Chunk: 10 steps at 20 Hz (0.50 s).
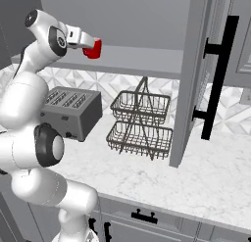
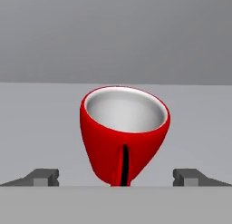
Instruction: Gather all objects into one cabinet and sort the glasses and bowls to opposite sides.
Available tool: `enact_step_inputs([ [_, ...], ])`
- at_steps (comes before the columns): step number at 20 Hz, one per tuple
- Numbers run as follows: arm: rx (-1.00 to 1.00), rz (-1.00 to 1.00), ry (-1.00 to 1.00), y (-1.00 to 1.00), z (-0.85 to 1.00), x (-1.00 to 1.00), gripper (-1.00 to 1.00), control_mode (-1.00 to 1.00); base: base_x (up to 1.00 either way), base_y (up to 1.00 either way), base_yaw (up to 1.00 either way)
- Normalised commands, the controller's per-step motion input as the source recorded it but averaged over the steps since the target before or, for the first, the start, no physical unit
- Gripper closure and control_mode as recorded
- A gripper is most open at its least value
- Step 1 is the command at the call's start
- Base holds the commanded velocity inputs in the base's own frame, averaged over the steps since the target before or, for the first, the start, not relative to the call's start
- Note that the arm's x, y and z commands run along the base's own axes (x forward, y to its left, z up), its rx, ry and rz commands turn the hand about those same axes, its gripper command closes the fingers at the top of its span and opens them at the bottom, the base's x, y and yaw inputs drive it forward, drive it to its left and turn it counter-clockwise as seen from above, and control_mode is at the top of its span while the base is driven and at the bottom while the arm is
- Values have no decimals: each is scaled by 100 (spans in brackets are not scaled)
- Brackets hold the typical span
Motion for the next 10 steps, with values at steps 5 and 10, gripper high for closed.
enact_step_inputs([
  [5,0,-1,0,0,0,19,100,-100,0,0,0],
  [10,0,0,0,0,0,16,100,-100,0,0,0],
])
